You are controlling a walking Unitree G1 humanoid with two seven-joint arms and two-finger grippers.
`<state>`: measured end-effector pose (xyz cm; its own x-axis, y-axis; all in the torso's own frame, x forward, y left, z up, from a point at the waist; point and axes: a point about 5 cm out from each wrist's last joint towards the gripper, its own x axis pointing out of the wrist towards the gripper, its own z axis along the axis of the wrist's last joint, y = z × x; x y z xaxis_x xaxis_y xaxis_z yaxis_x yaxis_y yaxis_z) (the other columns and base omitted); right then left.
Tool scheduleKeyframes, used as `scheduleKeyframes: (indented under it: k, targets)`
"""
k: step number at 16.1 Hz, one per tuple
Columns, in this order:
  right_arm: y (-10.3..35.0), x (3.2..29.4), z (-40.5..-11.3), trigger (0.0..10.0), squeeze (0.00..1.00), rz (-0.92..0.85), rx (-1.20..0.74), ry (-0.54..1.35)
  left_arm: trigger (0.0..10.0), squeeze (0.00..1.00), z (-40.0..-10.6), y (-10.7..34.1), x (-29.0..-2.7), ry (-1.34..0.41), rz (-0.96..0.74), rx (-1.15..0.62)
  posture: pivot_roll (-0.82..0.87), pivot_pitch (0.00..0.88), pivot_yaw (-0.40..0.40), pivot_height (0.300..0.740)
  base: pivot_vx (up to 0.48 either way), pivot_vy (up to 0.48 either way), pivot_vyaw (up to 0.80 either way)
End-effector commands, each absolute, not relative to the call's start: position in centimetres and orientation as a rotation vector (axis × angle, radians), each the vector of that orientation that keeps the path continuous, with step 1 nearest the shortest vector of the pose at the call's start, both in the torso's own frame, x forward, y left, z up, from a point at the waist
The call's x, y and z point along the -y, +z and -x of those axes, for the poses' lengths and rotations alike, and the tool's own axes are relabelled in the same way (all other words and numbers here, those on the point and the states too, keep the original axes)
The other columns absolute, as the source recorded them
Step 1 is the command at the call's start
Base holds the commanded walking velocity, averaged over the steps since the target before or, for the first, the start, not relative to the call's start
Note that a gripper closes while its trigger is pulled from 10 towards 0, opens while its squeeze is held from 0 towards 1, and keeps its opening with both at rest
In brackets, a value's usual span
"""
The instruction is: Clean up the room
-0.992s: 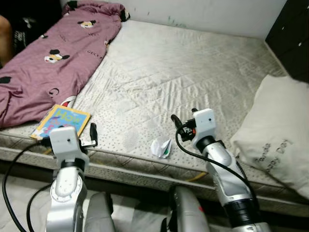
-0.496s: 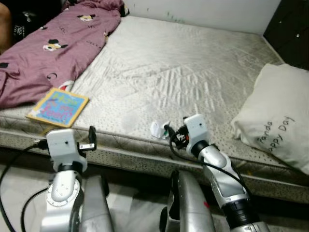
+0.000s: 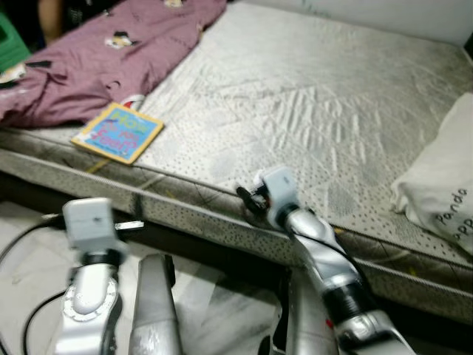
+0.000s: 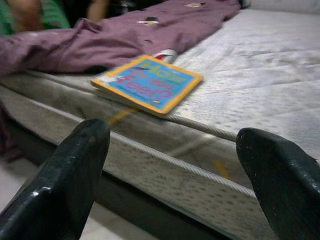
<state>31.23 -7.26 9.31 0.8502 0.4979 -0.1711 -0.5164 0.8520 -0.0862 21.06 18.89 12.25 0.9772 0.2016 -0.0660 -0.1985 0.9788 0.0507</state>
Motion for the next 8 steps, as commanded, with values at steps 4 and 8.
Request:
scheduleKeyframes:
  k: [4,8]
  targets:
    - [9.0,5.9,-32.4,10.0,0.00,0.135,-0.167,0.513,10.0,0.00,-20.3,13.0,-18.1,0.189,-0.049,-0.065,0.13,0.054,-0.092,0.498,0.000,0.000,0.00]
    - [9.4,5.5,-34.1,10.0,0.00,0.158,-0.151,0.413,10.0,0.00,-18.3,13.3,-18.1,0.212,-0.068,-0.085,0.19,0.105,-0.109,0.498,0.000,0.000,0.00]
